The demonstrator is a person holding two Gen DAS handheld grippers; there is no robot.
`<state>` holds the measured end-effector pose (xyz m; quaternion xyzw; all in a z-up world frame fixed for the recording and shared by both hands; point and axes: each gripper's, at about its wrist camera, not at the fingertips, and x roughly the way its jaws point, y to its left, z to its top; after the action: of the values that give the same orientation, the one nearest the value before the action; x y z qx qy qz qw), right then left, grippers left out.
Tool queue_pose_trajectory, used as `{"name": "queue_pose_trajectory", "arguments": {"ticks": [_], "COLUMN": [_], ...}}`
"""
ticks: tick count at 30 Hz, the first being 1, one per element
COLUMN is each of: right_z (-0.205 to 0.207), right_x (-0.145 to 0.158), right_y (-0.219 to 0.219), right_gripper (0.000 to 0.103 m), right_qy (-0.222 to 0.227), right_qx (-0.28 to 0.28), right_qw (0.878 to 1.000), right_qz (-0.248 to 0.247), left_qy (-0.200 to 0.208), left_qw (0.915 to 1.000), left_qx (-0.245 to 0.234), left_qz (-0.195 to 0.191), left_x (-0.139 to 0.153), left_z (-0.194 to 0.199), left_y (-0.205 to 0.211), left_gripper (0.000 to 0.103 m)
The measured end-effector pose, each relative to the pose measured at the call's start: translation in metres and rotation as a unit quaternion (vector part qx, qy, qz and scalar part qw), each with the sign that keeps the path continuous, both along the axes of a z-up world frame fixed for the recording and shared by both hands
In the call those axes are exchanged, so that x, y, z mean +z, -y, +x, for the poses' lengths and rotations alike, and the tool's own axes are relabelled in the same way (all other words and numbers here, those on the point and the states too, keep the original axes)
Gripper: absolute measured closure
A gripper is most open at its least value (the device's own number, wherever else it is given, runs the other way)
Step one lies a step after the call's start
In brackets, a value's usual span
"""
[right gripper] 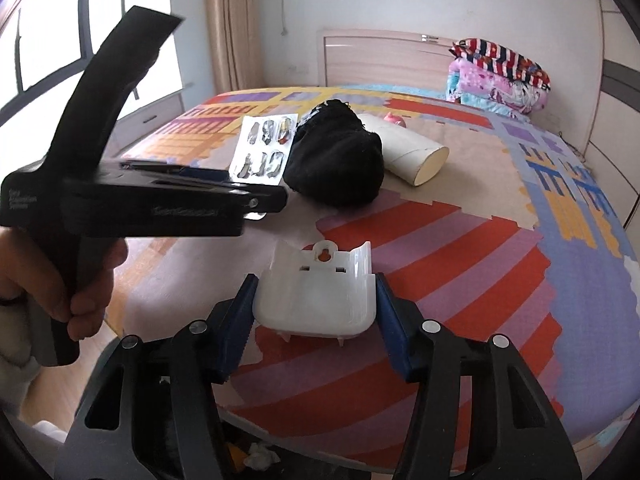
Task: Collect trash
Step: 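Grasp the white plastic piece with the right tool while the left tool grasps the pill blister pack, then carry the plastic piece and blister pack with both tools over the bin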
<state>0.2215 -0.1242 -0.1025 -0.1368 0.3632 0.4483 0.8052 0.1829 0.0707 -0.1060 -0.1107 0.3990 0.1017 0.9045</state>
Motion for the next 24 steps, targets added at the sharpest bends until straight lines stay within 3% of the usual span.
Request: {"name": "queue_pose_trajectory", "arguments": {"ticks": [13, 24], "right_z": [-0.003, -0.020], "right_x": [0.013, 0.027], "right_y": [0.007, 0.028], "right_gripper": [0.047, 0.047], "right_qy": [0.012, 0.018], "right_qx": [0.008, 0.028], "right_qw": [1.000, 0.999], "right_qz": [0.014, 0.021], "left_qy": [0.023, 0.038], "left_qw": [0.9997, 0.9977], "left_qx": [-0.012, -0.054], "left_qz": [0.005, 0.015], "left_x": [0.017, 0.035], "left_z": [-0.030, -0.074], "left_y": [0.000, 0.022], "left_gripper": [0.045, 0.045]}}
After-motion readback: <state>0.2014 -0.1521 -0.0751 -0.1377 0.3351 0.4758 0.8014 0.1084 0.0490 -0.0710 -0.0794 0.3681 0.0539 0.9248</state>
